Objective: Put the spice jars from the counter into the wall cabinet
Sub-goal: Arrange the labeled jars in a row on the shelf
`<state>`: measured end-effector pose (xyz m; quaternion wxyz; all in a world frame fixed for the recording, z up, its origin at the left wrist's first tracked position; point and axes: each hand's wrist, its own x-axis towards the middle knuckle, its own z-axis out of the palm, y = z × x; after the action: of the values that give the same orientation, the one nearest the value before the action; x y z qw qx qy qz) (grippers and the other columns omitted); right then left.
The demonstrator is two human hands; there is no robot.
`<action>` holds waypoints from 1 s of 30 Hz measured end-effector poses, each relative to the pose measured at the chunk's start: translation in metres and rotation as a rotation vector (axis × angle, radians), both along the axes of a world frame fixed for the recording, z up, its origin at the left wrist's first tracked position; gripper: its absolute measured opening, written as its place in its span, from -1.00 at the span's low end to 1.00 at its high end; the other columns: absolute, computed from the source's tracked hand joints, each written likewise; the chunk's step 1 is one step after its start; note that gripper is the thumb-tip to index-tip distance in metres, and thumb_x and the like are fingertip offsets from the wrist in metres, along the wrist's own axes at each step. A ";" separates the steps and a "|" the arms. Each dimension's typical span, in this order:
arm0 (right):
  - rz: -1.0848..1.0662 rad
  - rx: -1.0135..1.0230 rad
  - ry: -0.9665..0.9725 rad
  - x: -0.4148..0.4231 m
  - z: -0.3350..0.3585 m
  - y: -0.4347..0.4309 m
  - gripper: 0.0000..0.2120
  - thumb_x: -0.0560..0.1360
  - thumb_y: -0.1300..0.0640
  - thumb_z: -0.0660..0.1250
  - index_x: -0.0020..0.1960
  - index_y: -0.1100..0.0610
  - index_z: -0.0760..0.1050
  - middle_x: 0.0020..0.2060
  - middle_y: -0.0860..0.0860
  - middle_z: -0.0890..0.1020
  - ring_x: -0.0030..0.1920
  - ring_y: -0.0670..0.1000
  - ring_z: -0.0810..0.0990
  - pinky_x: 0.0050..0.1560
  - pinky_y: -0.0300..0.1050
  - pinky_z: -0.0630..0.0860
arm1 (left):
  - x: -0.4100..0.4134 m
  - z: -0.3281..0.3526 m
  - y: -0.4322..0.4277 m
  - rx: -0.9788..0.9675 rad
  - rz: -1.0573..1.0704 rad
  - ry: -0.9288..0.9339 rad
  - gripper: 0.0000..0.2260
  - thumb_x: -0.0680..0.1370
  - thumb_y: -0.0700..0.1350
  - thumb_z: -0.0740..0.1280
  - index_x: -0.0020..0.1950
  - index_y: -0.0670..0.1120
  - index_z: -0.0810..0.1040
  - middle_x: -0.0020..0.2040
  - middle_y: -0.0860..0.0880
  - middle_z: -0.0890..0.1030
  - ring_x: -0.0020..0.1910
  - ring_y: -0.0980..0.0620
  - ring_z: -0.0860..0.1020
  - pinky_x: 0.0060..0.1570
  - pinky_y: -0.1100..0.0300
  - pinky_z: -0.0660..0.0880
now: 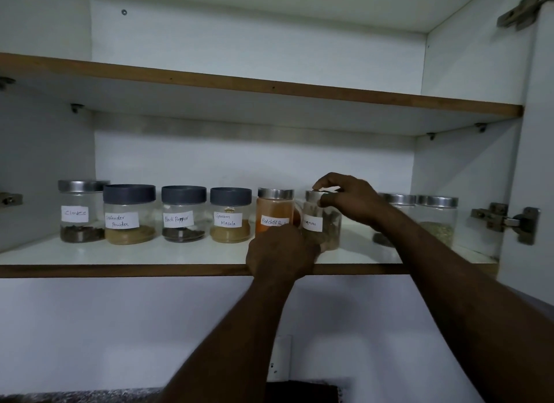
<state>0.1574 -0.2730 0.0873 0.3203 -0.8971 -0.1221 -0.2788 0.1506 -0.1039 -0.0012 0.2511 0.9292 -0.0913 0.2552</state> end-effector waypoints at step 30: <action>0.141 0.559 0.113 0.027 -0.063 -0.006 -0.37 0.46 0.05 0.55 0.43 0.00 0.34 0.22 0.00 0.65 0.13 -0.01 0.69 -0.08 -0.09 0.64 | 0.006 0.001 -0.006 -0.048 0.035 -0.032 -0.69 0.54 0.23 0.35 0.09 0.03 0.63 0.03 -0.03 0.66 -0.02 -0.05 0.62 -0.26 0.10 0.40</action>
<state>0.1839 -0.2787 0.0242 0.5799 -0.7775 -0.0847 -0.2282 0.1569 -0.1102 0.0003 0.2673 0.9202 -0.0728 0.2766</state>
